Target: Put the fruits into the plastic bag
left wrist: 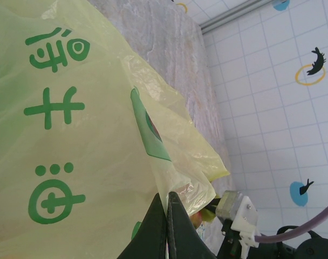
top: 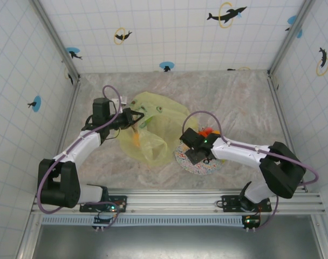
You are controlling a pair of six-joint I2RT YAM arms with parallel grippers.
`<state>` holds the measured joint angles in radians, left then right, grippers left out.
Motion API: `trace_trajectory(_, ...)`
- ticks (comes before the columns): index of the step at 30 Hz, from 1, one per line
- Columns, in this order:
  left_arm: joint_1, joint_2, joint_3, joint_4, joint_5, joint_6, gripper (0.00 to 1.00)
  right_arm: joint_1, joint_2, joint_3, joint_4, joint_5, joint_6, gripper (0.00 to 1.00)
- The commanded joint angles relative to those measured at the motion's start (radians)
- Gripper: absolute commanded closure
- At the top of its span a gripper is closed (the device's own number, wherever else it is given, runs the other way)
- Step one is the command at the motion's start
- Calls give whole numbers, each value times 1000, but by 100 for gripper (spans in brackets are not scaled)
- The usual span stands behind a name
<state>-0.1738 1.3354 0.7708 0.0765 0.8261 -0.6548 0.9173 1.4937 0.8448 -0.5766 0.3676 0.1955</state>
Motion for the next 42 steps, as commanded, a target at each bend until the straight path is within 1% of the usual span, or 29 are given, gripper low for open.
trace_trajectory(1, 5, 8, 7, -4, 3, 15, 100, 7, 27, 40, 6, -5, -15, 17)
trace_trajectory(8, 4, 7, 7, -4, 5, 12, 100, 22, 48, 39, -8, -14, -15, 18)
trace_trajectory(14, 4, 5, 7, -4, 6, 13, 100, 20, 61, 26, 42, -25, -35, 21)
trace_trajectory(22, 4, 7, 7, -4, 6, 13, 100, 9, 121, 63, 60, -38, -74, 31)
trace_trajectory(29, 5, 7, 8, -4, 8, 12, 100, 6, 128, 68, 68, -51, -80, 44)
trace_trajectory(36, 4, 8, 7, -4, 7, 13, 100, 5, 72, 51, 73, -65, -77, 53)
trace_trajectory(39, 5, 8, 7, -5, 6, 11, 100, 5, 8, 24, 73, -88, -70, 56)
trace_trajectory(42, 5, 10, 8, -4, 7, 11, 100, -1, -81, -11, 84, -147, -68, 57)
